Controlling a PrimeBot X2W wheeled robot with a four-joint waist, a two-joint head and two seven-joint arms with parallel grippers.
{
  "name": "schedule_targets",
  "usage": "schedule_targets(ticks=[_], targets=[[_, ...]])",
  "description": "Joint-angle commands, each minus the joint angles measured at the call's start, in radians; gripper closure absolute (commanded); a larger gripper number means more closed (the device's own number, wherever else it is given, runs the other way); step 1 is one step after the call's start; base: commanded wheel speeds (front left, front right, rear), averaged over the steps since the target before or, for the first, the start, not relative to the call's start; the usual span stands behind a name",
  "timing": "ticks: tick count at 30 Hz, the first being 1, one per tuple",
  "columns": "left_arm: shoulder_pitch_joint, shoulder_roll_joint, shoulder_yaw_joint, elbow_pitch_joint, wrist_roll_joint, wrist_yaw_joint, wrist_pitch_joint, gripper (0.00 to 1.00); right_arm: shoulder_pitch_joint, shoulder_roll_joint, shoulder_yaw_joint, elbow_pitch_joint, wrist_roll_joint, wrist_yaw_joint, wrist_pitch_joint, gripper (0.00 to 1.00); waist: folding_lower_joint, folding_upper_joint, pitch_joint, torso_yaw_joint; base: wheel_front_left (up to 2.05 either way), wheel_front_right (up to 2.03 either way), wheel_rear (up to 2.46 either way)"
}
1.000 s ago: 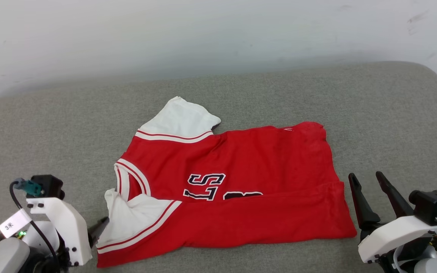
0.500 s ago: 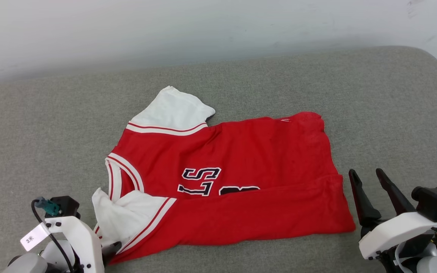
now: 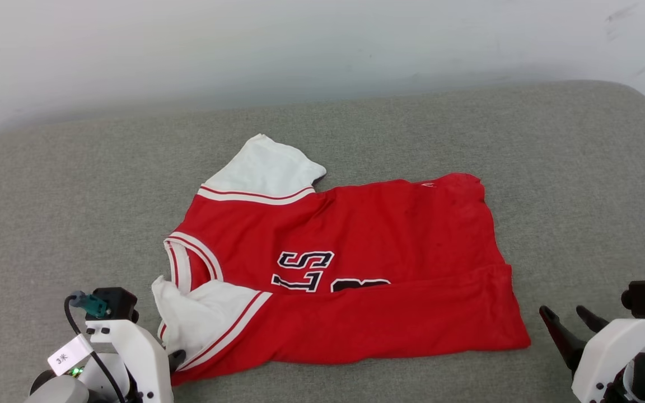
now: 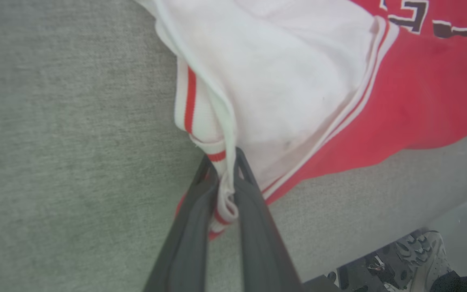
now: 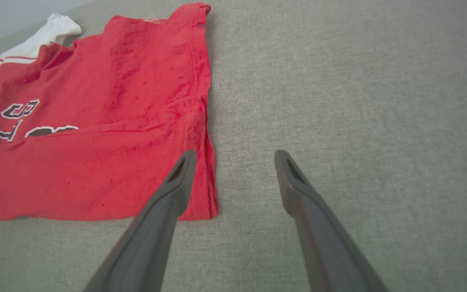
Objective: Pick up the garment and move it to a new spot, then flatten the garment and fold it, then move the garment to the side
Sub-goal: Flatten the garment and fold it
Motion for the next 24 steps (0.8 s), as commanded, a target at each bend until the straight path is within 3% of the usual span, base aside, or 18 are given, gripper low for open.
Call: schedule_targets(ticks=[1, 7, 13, 20, 21, 22, 23, 24], targets=[[0.011, 0.008, 0.005, -0.021, 0.009, 0.009, -0.008, 1.00, 0.009, -0.016, 0.009, 0.000, 0.014, -0.001, 0.049, 0.00, 0.0000, 0.0000, -0.002, 0.011, 0.00, 0.00, 0.00], [-0.006, 0.032, 0.020, -0.123, 0.035, 0.039, -0.023, 1.00, -0.013, -0.050, 0.050, -0.025, 0.072, -0.001, 0.245, 0.00, 0.0000, 0.0000, 0.030, 0.038, 0.00, 0.00, 0.00], [-0.023, 0.038, 0.029, -0.170, 0.045, 0.058, -0.027, 1.00, -0.066, -0.033, 0.095, 0.020, 0.068, -0.001, 0.278, 0.00, 0.0000, 0.0000, 0.076, 0.051, 0.00, 0.00, 0.00], [-0.031, 0.025, 0.025, -0.160, 0.053, 0.049, -0.042, 1.00, -0.099, -0.013, 0.168, 0.138, 0.093, 0.000, 0.316, 0.00, 0.0000, 0.0000, 0.110, 0.059, 0.00, 0.00, 0.00], [-0.034, 0.023, 0.026, -0.159, 0.052, 0.045, -0.044, 1.00, -0.102, -0.011, 0.180, 0.145, 0.100, 0.000, 0.321, 0.58, 0.0000, 0.0000, 0.112, 0.060, 0.00, 0.00, 0.00], [-0.035, 0.021, 0.025, -0.156, 0.052, 0.044, -0.047, 1.00, -0.107, -0.013, 0.189, 0.148, 0.106, 0.001, 0.319, 0.83, 0.0000, 0.0000, 0.112, 0.060, 0.00, 0.00, 0.00], [-0.036, 0.021, 0.025, -0.152, 0.054, 0.043, -0.051, 1.00, -0.110, -0.015, 0.193, 0.151, 0.112, 0.001, 0.319, 1.00, 0.0000, 0.0000, 0.110, 0.061, 0.00, 0.00, 0.00], [-0.035, 0.020, 0.024, -0.150, 0.055, 0.040, -0.053, 1.00, -0.112, -0.021, 0.197, 0.150, 0.115, 0.001, 0.320, 1.00, 0.0000, 0.0000, 0.105, 0.060, 0.00, 0.00, 0.00]])
